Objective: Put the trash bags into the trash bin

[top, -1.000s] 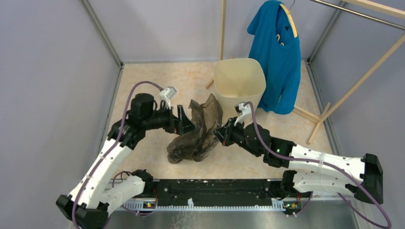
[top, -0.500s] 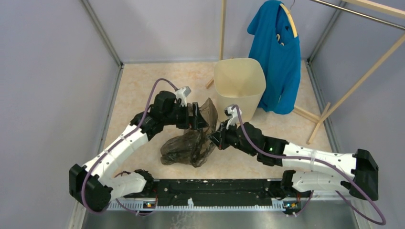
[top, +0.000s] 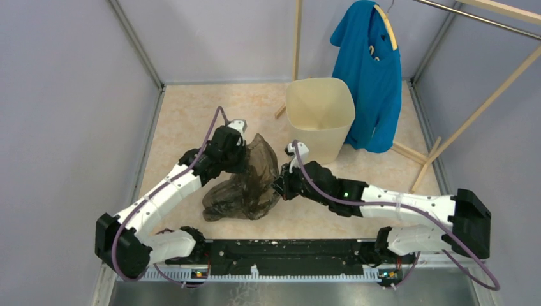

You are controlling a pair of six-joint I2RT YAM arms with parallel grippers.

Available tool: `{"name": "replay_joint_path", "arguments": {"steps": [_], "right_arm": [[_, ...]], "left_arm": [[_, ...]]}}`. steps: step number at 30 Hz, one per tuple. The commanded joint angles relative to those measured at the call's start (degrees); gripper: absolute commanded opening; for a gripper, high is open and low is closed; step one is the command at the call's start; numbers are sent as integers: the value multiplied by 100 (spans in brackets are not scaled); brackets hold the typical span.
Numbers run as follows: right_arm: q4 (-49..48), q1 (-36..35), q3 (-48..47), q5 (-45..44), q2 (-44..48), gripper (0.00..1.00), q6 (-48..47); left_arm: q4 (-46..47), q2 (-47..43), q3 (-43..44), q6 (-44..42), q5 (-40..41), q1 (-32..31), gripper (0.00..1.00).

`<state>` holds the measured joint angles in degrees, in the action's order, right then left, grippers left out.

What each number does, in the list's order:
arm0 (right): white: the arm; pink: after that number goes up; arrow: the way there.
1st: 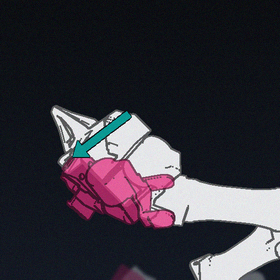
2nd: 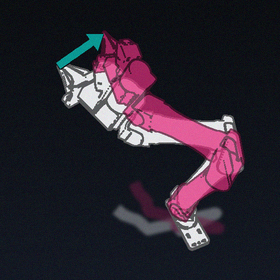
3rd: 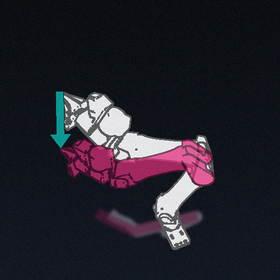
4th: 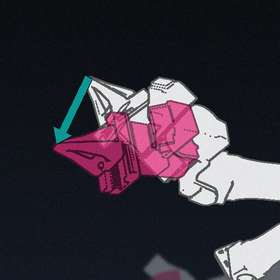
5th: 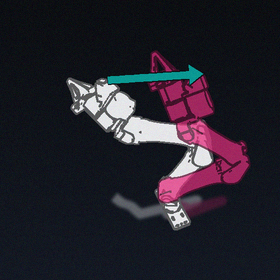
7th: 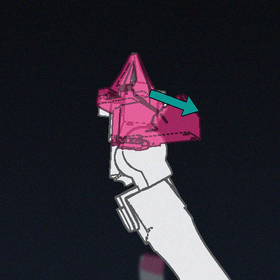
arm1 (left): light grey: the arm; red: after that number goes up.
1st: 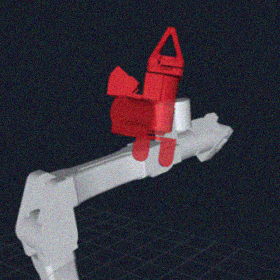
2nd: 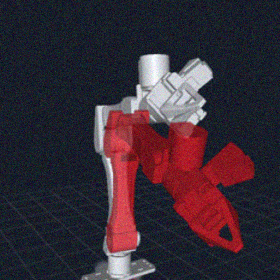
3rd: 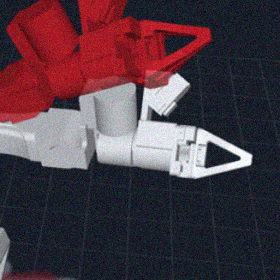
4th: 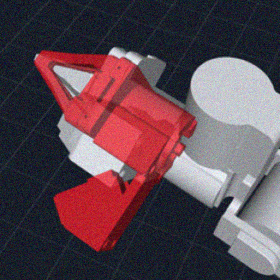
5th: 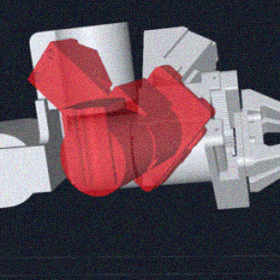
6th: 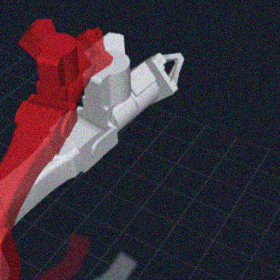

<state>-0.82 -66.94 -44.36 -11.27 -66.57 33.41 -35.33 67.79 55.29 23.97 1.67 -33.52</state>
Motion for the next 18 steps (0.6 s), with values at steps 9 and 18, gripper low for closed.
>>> {"name": "replay_joint_path", "arguments": {"steps": [9,18], "right_arm": [[2513,502,-4462,-1412,-2692,0,-760],[1253,1,-5466,-919,-1492,0,-2887]], "left_arm": [[-1077,93,3044,-774,2141,457,0],[2158,-2317,2629,-941,-636,451,0]]}}
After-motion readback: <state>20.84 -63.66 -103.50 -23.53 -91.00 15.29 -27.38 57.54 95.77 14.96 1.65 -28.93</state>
